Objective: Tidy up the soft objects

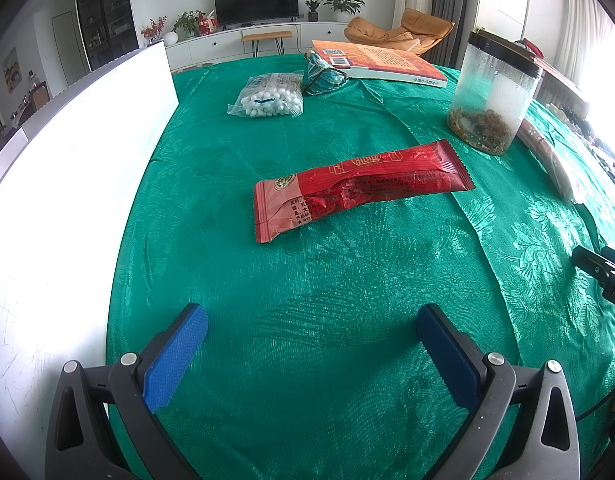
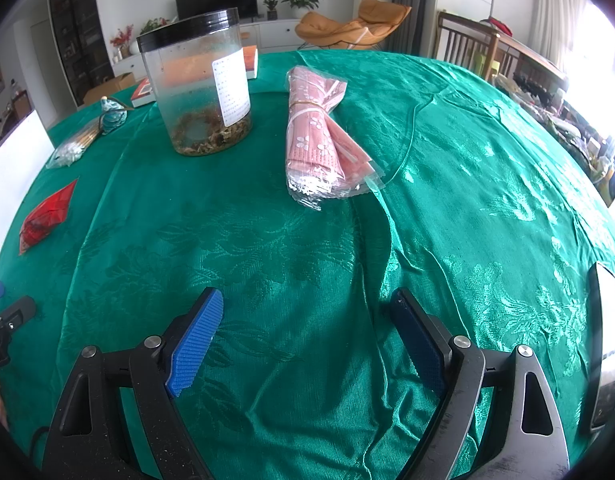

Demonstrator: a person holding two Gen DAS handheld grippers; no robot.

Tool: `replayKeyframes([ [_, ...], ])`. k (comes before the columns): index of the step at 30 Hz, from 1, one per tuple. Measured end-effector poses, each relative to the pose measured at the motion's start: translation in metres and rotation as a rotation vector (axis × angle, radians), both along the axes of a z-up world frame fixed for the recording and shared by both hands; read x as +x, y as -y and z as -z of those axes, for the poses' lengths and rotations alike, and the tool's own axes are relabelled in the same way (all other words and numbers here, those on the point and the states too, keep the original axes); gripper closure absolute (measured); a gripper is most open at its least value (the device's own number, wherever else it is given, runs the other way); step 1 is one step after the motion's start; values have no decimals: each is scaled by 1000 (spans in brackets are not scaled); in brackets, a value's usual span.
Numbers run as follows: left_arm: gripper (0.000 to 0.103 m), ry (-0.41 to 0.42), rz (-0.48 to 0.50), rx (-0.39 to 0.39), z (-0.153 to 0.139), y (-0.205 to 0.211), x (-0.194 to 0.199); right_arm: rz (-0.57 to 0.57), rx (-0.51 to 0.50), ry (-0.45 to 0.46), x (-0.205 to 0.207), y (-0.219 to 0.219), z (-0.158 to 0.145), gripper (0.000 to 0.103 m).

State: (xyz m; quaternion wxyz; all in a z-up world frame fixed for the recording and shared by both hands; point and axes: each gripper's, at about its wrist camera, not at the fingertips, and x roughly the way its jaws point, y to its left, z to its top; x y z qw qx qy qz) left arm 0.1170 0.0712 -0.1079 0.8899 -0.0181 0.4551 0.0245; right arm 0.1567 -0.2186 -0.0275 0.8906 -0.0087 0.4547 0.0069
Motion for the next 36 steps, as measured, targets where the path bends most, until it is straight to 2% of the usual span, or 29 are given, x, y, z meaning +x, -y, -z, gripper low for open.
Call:
replayKeyframes([
  [3,0,-5,7,2,0,0,1,0,0,0,0,0,0,16],
  [5,0,-71,36,8,-3,1,9,0,0,0,0,0,0,16],
  [7,0,-119,44,52,-9,4,19,0,0,0,0,0,0,16],
  [10,0,-111,24,149,-25,9,35,-3,3,-1,0,0,0,14],
  [13,0,-163,8,188,-24,13,74,-6,3,-1,0,-2,1,14],
  [15,1,-181,-7,167,-21,13,102,-7,3,-2,0,-3,1,13],
  [18,3,-165,-66,79,-29,2,132,-8,5,-2,0,-4,1,13],
  [20,3,-166,-83,-9,-36,-8,139,-8,5,-2,0,-4,1,13],
  [24,3,-210,-39,-77,-31,-14,137,-8,4,-2,0,-4,1,13],
  [26,3,-249,-4,-79,-21,-9,131,-14,2,-5,1,-5,2,11],
  [30,3,-270,-14,-41,-3,-1,121,-16,3,-6,1,-5,2,11],
  [36,0,-195,-34,-11,3,2,111,-16,3,-6,1,-5,1,11],
])
